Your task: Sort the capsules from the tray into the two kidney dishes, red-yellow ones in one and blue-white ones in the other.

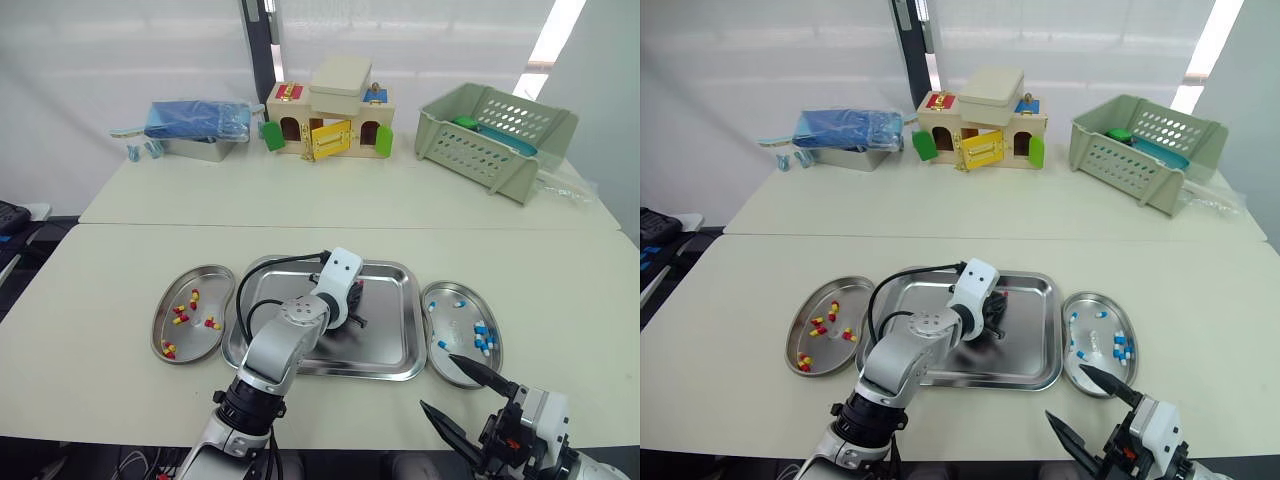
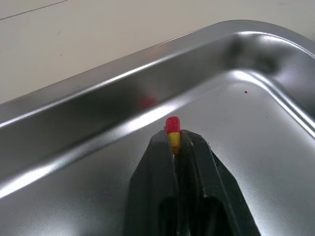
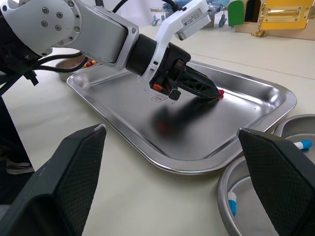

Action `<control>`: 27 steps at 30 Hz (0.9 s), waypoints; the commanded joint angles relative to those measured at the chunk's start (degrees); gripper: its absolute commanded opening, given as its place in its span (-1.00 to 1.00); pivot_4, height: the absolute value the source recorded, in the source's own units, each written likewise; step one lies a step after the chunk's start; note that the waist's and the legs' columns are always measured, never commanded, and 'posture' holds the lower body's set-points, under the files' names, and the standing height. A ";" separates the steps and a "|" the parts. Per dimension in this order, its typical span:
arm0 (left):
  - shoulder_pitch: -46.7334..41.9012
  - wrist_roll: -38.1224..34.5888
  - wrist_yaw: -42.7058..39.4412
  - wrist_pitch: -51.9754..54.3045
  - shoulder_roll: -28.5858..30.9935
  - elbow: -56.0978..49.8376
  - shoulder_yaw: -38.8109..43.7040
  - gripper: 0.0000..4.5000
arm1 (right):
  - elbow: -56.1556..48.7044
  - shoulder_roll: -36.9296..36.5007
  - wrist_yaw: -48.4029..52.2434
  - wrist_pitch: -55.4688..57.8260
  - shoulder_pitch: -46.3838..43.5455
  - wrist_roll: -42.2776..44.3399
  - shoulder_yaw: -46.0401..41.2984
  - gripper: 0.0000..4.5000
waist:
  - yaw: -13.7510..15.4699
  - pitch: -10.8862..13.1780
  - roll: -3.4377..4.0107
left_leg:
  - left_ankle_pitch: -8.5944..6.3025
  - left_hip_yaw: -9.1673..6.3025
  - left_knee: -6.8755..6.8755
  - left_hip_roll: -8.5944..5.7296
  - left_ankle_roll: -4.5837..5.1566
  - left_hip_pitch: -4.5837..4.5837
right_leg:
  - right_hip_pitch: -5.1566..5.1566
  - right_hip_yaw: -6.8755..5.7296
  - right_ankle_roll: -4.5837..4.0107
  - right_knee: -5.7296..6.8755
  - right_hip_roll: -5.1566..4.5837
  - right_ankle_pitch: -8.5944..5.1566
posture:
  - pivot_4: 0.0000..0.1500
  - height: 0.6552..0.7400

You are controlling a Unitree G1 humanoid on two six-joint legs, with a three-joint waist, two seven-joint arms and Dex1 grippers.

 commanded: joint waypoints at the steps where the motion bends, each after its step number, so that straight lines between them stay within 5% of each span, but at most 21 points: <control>1: 0.32 0.39 -0.37 0.75 -0.19 0.60 -0.25 -0.98 | -0.66 -0.11 0.02 -1.27 -0.15 0.34 -0.50 1.00 | 0.00 0.00 0.00 | 0.00 0.00 0.00 0.00 0.00 0.00 | 0.00 0.00 0.00 0.00 0.00 0.00 | 1.00 1.00; 15: 5.55 -1.65 -8.93 -8.93 6.73 -8.94 0.21 -0.98 | -1.43 -3.30 2.66 0.00 -1.17 2.12 -0.98 1.00 | -0.09 0.00 0.00 | 0.01 0.00 -0.03 0.01 -0.01 0.02 | -0.01 0.02 0.00 0.00 0.01 0.00 | 1.00 1.00; 20: 9.40 -5.69 -14.42 -12.89 11.88 -16.64 5.38 -0.98 | -0.21 -6.40 5.95 0.91 -4.50 4.53 -1.49 1.00 | -0.05 0.01 -0.01 | 0.00 0.01 -0.03 0.01 0.00 0.02 | -0.01 0.02 0.00 0.00 0.00 0.00 | 1.00 1.00; 27: 19.56 -8.25 -9.85 -8.20 14.93 -29.16 17.99 -0.98 | 2.40 -9.68 12.48 1.10 -7.95 7.45 -1.92 1.00 | -0.21 0.02 -0.02 | -0.01 0.01 -0.06 0.02 0.02 0.06 | 0.01 0.03 0.00 -0.04 -0.01 0.00 | 1.00 1.00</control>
